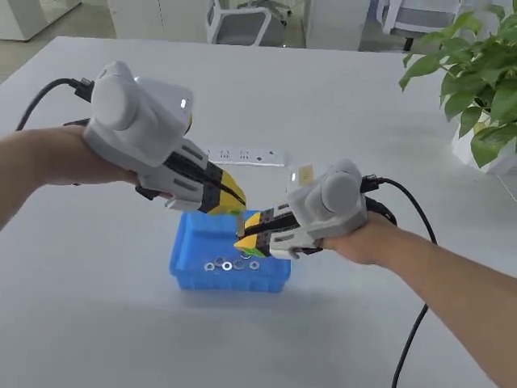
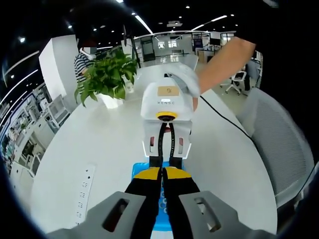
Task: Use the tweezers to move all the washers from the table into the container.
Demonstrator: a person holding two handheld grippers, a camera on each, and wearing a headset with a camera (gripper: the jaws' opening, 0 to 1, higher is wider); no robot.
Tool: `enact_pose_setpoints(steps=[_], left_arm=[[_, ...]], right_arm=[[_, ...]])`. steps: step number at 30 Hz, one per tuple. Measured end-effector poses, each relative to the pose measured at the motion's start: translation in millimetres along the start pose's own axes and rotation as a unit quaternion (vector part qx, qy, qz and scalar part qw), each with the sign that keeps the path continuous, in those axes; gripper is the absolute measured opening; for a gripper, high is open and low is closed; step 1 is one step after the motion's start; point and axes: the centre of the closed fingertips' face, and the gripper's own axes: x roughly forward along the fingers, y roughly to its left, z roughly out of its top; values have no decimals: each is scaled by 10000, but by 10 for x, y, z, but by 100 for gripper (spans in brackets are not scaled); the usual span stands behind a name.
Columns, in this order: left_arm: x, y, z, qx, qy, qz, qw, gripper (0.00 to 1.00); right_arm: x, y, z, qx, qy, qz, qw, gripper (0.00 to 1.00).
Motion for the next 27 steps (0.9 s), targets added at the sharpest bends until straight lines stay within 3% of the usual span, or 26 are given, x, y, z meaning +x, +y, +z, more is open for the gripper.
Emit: enact_pose_setpoints(steps=[11,17,27], left_arm=[[-171,-281,117,196,235,-257,9992,5],[-216,-453,91,295,432,-383,9979,5],[-264,-609,-7,432,702,-408,9958,5]], right_arm=[[-116,274,184,-193,16,-40,9998,7],[-143,426,194,-253,112,-41,9996,6],[-175,560,176,-505,380,-24,9980,6]])
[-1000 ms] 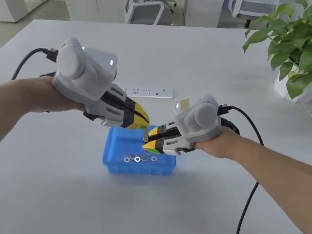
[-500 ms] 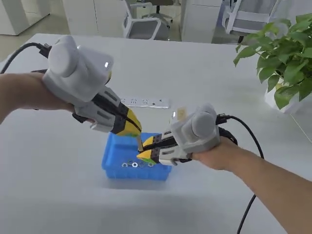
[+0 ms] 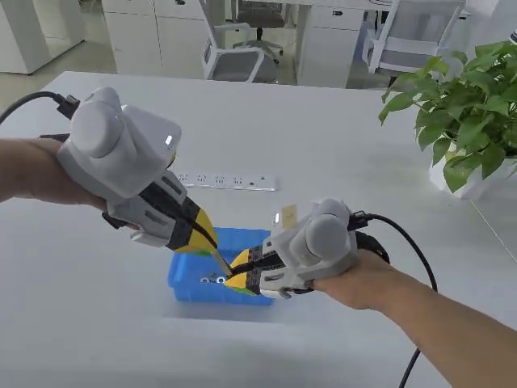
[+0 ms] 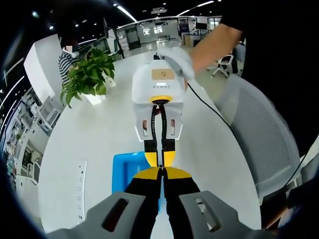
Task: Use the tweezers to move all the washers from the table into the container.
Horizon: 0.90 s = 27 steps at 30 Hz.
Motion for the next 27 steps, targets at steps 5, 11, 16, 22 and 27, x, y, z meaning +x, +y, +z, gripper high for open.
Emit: enact_pose_setpoints(steps=[5,11,16,22,27], left_arm=[[5,-75,-107,74,234,19,9997,5],[58,-191,-275,38,444,13,9990,6],[132,-305,-495,25,777,-15,9970,6],[264,-455,-734,-109,936,-50,9955,6],[390,-536,-902,-209,1005,-91,9947,5]], right_arm=[[-15,47,-22,-147,165,29,9998,5],[-6,144,-72,-347,414,95,9985,5],[16,243,-120,-431,518,218,9975,6],[77,376,-179,-462,623,410,9961,6],[135,485,-248,-436,699,569,9950,6]])
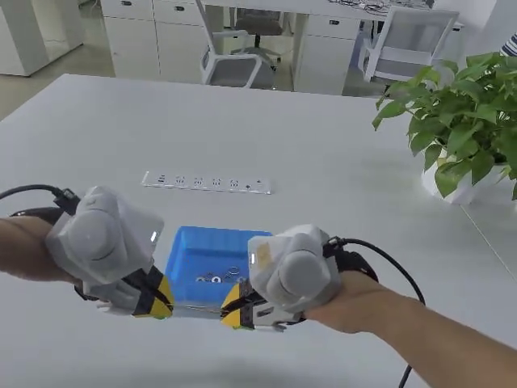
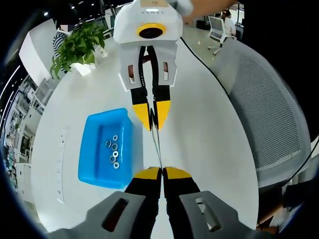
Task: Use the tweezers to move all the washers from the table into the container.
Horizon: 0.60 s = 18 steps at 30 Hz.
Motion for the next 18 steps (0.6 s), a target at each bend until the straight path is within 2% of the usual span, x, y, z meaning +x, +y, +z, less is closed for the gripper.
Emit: enact_pose_setpoints(steps=[6,10,15,18], left_arm=[[204,-23,-119,-79,70,-69,9999,5],[313,-45,-131,43,145,-68,9999,5],[426,-47,-183,34,207,-137,9997,5],[485,-58,-225,130,320,-160,9993,5]], right_arm=[[88,80,-114,74,117,129,9998,6],[126,123,-210,174,207,183,9995,6],[189,163,-292,282,289,263,9988,7],[230,177,-325,316,337,303,9985,7]])
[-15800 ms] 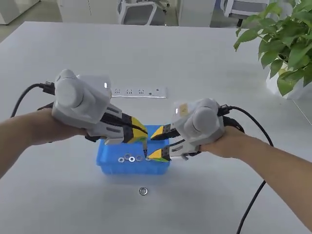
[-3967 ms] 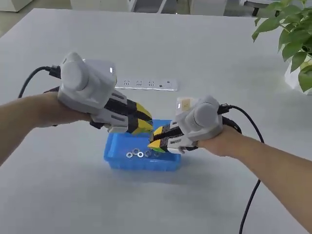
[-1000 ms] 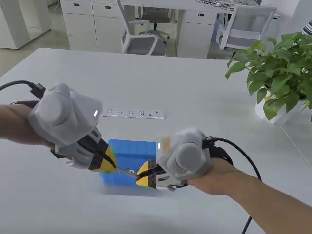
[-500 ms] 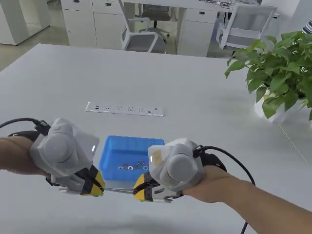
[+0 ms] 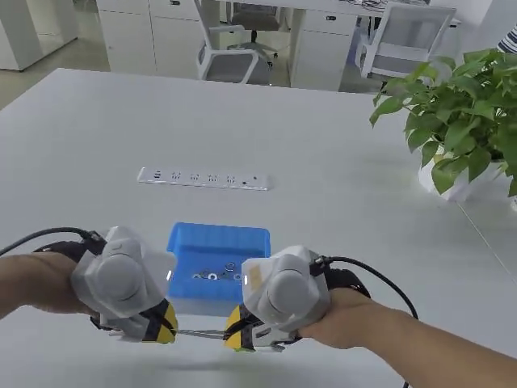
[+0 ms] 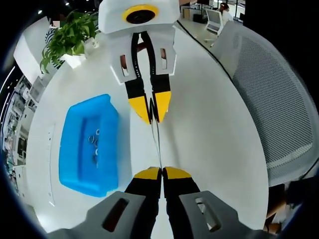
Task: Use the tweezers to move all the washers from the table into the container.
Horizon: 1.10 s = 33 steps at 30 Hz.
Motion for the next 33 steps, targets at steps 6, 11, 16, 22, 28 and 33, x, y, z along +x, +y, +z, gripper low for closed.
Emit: enact_pose_setpoints(steps=[6,11,16,22,28,33], left_arm=[[70,-4,-59,12,93,-13,10000,5],[119,10,-103,-71,126,-24,9999,5],[156,-7,-120,-134,126,-52,9998,5],[203,-69,-127,-222,115,-119,9996,5],[221,-91,-149,-232,158,-140,9995,6],[229,-94,-153,-249,168,-151,9994,6]], right_arm=[[79,13,-47,86,66,63,9999,7],[134,11,-75,165,110,111,9997,8],[162,16,-103,122,208,165,9996,9],[205,74,-136,75,258,266,9993,10],[201,71,-117,47,222,292,9993,10],[196,82,-119,28,278,350,9990,10]])
